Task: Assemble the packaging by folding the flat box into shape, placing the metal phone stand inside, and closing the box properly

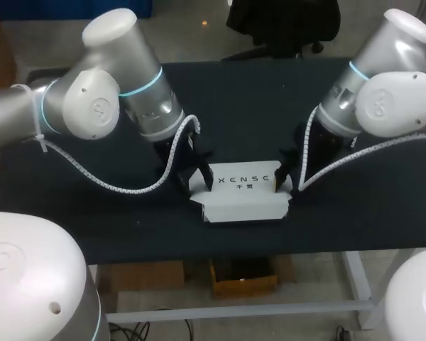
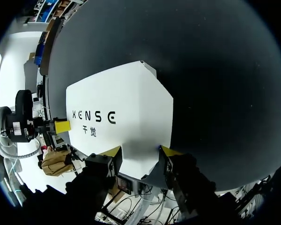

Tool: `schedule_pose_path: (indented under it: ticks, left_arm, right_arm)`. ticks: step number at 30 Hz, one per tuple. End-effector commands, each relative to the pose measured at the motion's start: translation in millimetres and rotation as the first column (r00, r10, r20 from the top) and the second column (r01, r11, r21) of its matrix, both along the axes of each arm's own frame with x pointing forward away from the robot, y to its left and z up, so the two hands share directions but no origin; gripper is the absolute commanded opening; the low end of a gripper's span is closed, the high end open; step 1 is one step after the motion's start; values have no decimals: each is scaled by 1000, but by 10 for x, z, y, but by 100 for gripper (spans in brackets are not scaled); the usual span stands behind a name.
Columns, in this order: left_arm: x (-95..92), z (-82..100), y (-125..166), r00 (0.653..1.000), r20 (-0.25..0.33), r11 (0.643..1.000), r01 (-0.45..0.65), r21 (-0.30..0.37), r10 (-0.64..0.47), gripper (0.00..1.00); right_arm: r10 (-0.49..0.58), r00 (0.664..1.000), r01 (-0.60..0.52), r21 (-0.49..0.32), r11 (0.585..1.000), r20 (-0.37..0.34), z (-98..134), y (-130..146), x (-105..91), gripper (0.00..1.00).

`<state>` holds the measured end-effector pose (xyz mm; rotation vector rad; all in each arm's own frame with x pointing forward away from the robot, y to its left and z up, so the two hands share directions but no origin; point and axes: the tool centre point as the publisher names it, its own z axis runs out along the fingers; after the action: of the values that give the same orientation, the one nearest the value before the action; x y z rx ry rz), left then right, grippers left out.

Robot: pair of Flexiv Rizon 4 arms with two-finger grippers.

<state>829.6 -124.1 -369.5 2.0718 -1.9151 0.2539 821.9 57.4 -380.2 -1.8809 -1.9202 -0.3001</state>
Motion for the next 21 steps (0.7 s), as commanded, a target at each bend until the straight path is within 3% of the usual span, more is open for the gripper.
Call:
schedule_pose_path:
  ticks: [1,10,21]
  left_arm:
    - [-32,3,10,1000,20,1000,-2,3,2,56]
    - [22,50,21,999,54,1000,6,18,-6,61]
    - [53,100,73,999,43,997,-21,79,18,62]
  right_arm:
    - [2,1000,-2,10,1000,3,-14,-15,-20,49]
    - [9,1000,-9,12,1000,1,-19,-28,18,49]
    - [14,1000,-14,2,1000,1,6,-24,52,49]
